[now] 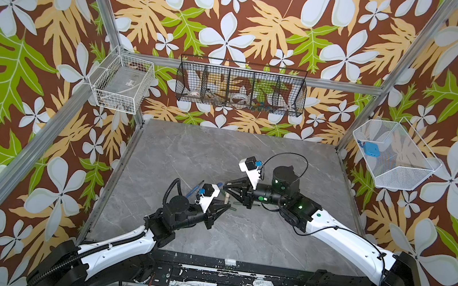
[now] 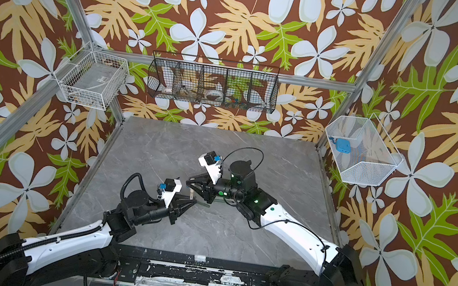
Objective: Insert the pens into the pen caps
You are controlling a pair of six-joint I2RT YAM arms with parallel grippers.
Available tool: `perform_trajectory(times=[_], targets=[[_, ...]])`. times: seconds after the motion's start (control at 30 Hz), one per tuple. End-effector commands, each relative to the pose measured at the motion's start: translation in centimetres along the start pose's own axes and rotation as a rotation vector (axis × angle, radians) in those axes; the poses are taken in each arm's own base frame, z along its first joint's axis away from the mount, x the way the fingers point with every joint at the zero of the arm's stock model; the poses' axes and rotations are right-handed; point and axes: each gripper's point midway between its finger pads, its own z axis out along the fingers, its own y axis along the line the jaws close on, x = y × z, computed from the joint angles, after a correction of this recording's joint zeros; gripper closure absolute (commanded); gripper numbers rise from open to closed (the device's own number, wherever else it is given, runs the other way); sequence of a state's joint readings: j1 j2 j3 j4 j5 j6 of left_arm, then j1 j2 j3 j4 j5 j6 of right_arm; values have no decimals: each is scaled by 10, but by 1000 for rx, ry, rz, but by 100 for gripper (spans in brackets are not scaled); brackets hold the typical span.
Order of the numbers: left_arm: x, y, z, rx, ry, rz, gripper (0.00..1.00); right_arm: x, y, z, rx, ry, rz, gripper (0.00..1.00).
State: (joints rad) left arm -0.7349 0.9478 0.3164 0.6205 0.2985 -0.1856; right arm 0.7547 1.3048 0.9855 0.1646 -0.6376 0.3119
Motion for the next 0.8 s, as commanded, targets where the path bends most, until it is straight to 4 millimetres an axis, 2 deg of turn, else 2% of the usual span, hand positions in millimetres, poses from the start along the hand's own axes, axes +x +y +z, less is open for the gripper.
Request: perform_trajectory(times=[0.0, 0.17, 0.37, 0.53, 0.77], targets=[[-9, 2, -1, -19, -33, 6, 100, 1, 5, 1, -26, 5, 13, 90], [-18, 10, 1, -68, -43, -13, 100, 8, 1, 1, -14, 22, 19, 100], [-45, 11, 6, -95, -61, -23, 100, 22, -6, 2, 16, 76, 11, 100], [-57, 12, 9, -111, -52, -28, 100, 23, -2, -4, 13, 74, -7, 100], [-89, 14, 4, -161, -127, 35, 100, 35, 9, -10, -43, 86, 1, 100]])
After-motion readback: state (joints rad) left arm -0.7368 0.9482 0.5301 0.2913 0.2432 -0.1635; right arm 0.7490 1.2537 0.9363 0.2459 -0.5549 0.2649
